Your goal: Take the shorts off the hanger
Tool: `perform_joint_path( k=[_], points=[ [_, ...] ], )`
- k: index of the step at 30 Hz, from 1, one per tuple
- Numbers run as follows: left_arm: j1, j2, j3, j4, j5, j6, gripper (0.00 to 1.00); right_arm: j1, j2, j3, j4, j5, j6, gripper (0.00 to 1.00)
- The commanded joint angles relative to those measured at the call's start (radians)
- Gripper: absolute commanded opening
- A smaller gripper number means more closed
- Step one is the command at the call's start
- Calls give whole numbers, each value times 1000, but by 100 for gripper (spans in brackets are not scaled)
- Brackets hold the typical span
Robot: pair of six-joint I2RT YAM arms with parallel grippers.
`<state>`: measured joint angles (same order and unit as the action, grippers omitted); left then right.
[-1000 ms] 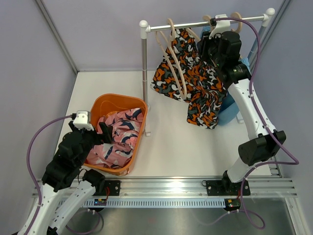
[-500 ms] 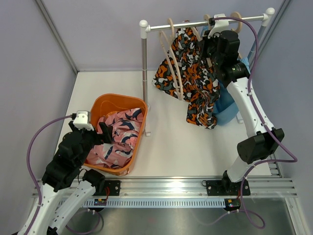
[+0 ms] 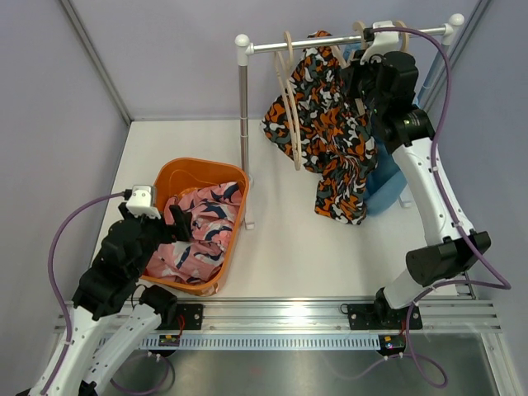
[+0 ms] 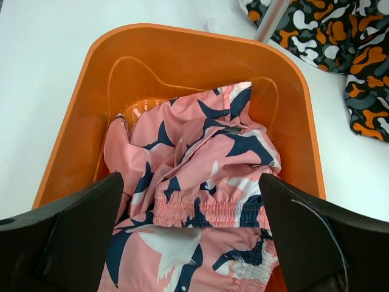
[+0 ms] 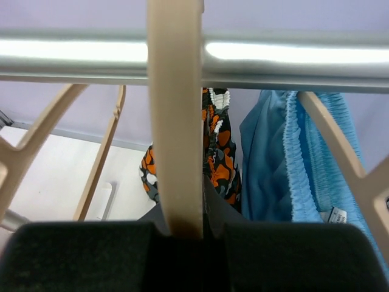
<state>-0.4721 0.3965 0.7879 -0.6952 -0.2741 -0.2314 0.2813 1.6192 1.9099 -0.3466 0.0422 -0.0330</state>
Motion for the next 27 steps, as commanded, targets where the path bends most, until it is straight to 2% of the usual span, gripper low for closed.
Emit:
perform_joint_path(
  k=[1,8,13,20,27],
  points=[
    [3,11,-6,34,24,21,99,-2,-111,-14,54,13,24,0],
    [3,16,-1,46,44,24,99,-2,-206,-110,-35,25,77,0],
    [3,13,13,69,93,33,99,-4,-307,-164,-184,-2,151,0],
    [3,76,106,105,220,18,99,2,-504,-290,-425,-177,245,0],
    [-6,165,140,198,360,-61,99,139,-662,-478,-509,-197,292,0]
  ],
)
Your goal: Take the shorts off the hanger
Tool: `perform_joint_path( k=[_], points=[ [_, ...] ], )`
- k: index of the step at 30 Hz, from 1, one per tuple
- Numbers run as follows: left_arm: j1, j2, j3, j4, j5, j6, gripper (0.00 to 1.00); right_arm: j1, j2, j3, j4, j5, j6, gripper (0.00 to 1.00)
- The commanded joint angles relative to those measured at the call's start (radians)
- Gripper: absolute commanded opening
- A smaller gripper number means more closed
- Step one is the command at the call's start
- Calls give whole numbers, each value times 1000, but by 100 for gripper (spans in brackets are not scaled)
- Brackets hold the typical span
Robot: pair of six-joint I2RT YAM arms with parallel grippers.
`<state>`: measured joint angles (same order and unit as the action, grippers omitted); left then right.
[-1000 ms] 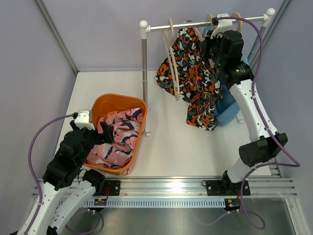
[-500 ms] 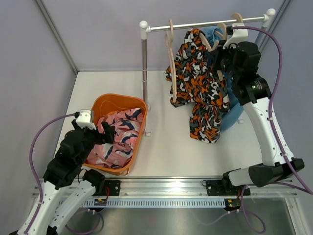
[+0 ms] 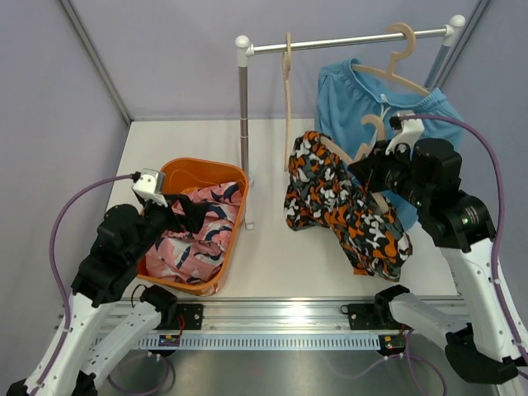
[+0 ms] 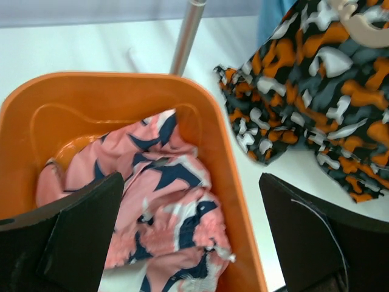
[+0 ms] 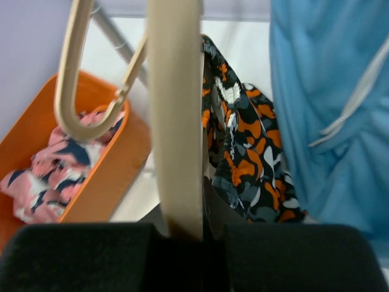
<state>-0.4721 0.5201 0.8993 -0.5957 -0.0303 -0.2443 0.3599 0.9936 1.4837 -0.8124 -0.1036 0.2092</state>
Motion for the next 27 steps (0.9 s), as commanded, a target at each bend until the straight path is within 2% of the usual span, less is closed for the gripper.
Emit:
perform_joint_path(
  k=[1,2,6,8,14,22,27],
  points=[
    [-16,49,15,129,134,-76,99,117,-42,-65,-44,-45,58,0],
    [-28,55,9,143,133,-88,99,144,-47,-77,-45,-27,62,0],
    [-193,98,-22,206,64,-128,99,231,-38,-141,-33,2,91,0],
    [-299,116,-31,227,-29,-147,99,263,-41,-167,-4,8,107,0],
    [-488,208,-39,307,-184,-188,99,371,-29,-238,73,42,153,0],
    [-609,363,-23,390,-419,-306,99,502,-3,-181,88,195,186,0],
    [-652,469,16,415,-566,-383,99,542,-7,-151,81,209,194,0]
  ],
)
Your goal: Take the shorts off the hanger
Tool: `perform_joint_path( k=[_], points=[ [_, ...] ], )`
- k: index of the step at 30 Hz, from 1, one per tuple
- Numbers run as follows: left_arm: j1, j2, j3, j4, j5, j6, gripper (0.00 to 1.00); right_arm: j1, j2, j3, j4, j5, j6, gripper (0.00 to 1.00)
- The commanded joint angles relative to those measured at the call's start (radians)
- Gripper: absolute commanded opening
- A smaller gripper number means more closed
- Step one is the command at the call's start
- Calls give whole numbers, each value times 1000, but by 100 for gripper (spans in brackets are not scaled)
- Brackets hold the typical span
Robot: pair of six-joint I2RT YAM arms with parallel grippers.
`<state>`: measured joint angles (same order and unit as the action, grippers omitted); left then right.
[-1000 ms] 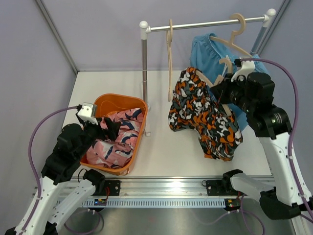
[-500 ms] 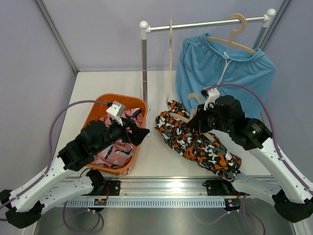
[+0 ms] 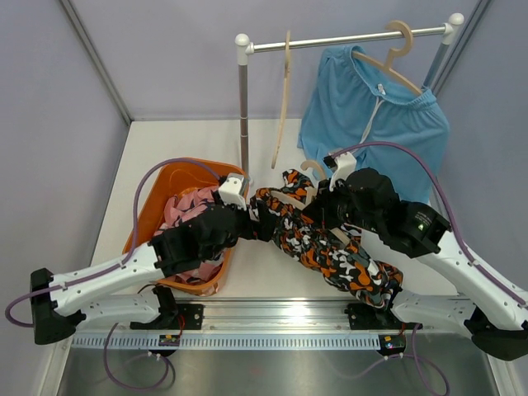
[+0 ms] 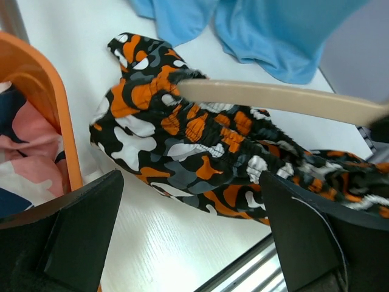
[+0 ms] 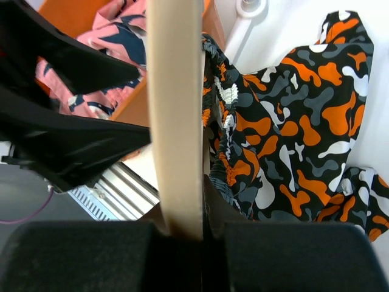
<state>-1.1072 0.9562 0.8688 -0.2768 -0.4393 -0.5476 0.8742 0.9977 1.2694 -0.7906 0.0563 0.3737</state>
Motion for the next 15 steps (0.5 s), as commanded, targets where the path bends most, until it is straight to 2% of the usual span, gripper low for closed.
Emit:
perform_joint_path(
  k=[1,5,8,15],
  points=[
    [-19,47,59,99,-164,-84,99,34,-8,67,60,59,30,0],
    [-26,110,78,125,-185,-100,99,58,-11,76,60,73,36,0],
    [-28,124,64,204,-182,-100,99,77,-4,91,45,86,36,0],
    [-29,173,88,194,-187,-86,97,100,-10,120,21,109,36,0]
  ],
)
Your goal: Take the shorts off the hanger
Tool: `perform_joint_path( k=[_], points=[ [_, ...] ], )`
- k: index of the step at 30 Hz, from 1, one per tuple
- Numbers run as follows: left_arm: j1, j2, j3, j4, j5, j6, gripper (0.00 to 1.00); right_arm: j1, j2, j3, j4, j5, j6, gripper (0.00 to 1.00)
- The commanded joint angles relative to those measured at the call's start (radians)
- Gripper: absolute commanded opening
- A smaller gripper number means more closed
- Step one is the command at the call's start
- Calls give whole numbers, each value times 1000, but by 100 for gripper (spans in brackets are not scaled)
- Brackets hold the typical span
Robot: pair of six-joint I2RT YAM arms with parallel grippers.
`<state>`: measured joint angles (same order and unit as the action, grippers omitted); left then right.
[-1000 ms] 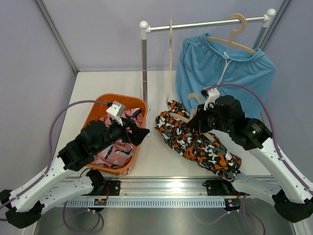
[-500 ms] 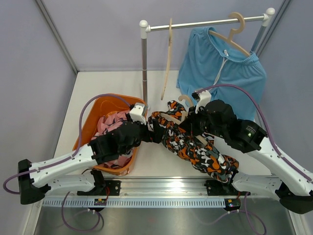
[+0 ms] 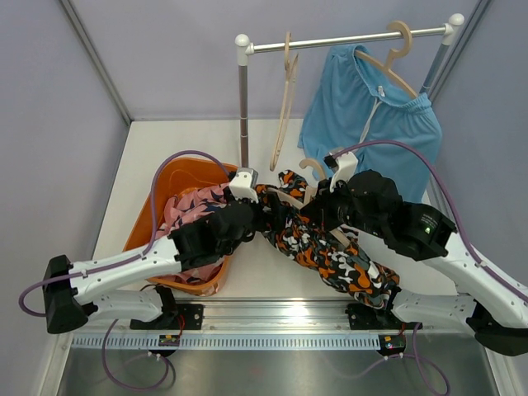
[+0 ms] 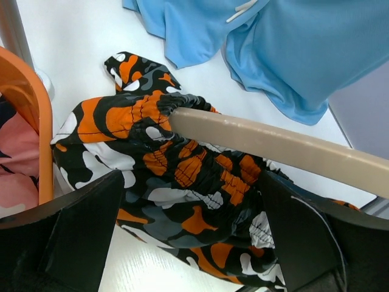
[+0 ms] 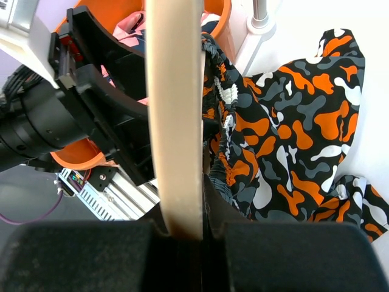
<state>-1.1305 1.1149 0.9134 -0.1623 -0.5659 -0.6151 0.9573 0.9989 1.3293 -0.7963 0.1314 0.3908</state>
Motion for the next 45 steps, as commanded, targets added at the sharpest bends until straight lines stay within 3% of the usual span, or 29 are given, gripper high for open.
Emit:
perform_joint_path(
  k=[1,4,7,8,11,12,15,20,27,45],
  points=[
    [-6,16,42,78,-63,-20,96,17,-16,67,25,33,19,0],
    [-6,19,33,76,-78,-23,90,24,-16,88,6,36,17,0],
    [-6,7,27,72,-100,-9,77,28,-22,108,-14,47,14,0],
    [-6,-3,24,70,-115,-5,65,28,-26,114,-21,50,13,0],
    [-6,-15,22,63,-140,15,49,29,-45,126,-30,43,11,0],
    [-6,-23,24,58,-158,27,37,29,-48,130,-34,42,11,0],
    [-3,-41,31,58,-196,63,16,29,-60,139,-60,34,8,0],
    [49,-46,85,-17,-246,104,1,29,-78,134,-98,-7,-3,0],
    [218,-70,59,-39,-170,94,0,31,-135,119,-109,-47,-7,0],
    [316,52,61,-37,-40,120,0,31,-197,116,-78,-121,-35,0]
  ],
)
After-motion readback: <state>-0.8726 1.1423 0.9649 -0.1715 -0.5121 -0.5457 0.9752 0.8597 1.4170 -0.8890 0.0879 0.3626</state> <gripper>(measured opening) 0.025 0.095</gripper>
